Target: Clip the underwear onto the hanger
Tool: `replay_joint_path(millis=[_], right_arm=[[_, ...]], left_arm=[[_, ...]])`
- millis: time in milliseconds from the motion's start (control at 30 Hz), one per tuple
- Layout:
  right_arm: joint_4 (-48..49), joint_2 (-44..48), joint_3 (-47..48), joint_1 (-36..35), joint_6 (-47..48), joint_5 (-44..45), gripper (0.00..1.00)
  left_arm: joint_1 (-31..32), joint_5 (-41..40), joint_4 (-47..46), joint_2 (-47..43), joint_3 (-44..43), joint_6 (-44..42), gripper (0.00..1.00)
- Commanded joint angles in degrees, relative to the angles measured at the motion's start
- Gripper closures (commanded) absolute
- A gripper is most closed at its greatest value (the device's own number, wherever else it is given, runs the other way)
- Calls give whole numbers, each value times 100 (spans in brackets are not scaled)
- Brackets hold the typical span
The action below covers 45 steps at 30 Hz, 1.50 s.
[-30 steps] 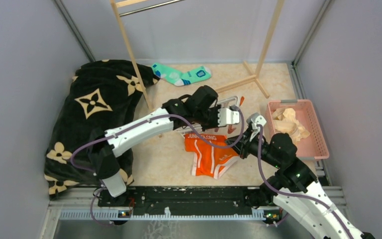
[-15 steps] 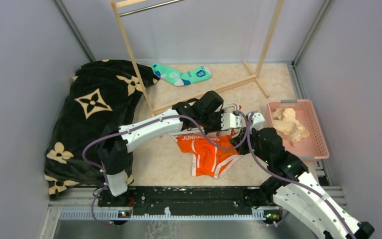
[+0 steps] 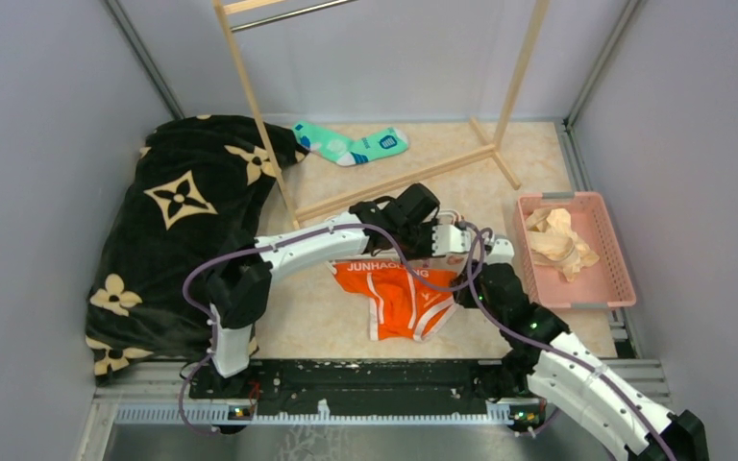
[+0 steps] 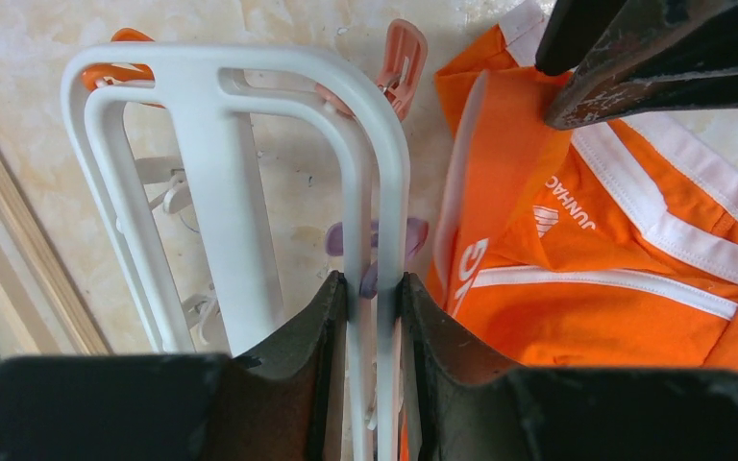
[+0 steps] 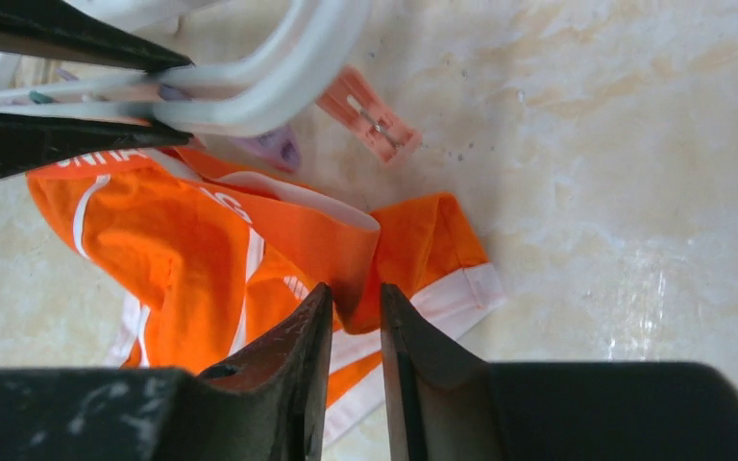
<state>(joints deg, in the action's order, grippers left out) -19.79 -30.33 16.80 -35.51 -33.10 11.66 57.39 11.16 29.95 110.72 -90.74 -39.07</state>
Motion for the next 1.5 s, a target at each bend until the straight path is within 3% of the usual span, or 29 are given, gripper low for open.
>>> replay_joint_path(millis=[0, 133, 333, 467, 900, 1200, 1467], right_arm=[[848, 249, -103, -15, 27, 271, 71], [922, 347, -91, 173, 321, -137, 61], [1214, 409, -27, 1005, 863, -1089, 58], [1331, 366, 90, 1290, 1065, -1162, 58], [1154, -290, 733, 1342, 1992, -1627, 57], [1492, -566, 926, 1362, 2368, -1794, 48], [1973, 189, 693, 1362, 2520, -1697, 48]], left_arm=[[-34, 61, -78, 105, -201, -52, 100], [-30, 33, -45, 111, -223, -66, 100], [-83, 30, -109, -54, -220, 4, 100], [-162, 99, -180, -167, -258, 63, 100], [-252, 381, -120, -543, -238, 23, 100], [-336, 518, -140, -1026, -34, -36, 100], [-385, 568, -210, -1441, 258, -149, 100]])
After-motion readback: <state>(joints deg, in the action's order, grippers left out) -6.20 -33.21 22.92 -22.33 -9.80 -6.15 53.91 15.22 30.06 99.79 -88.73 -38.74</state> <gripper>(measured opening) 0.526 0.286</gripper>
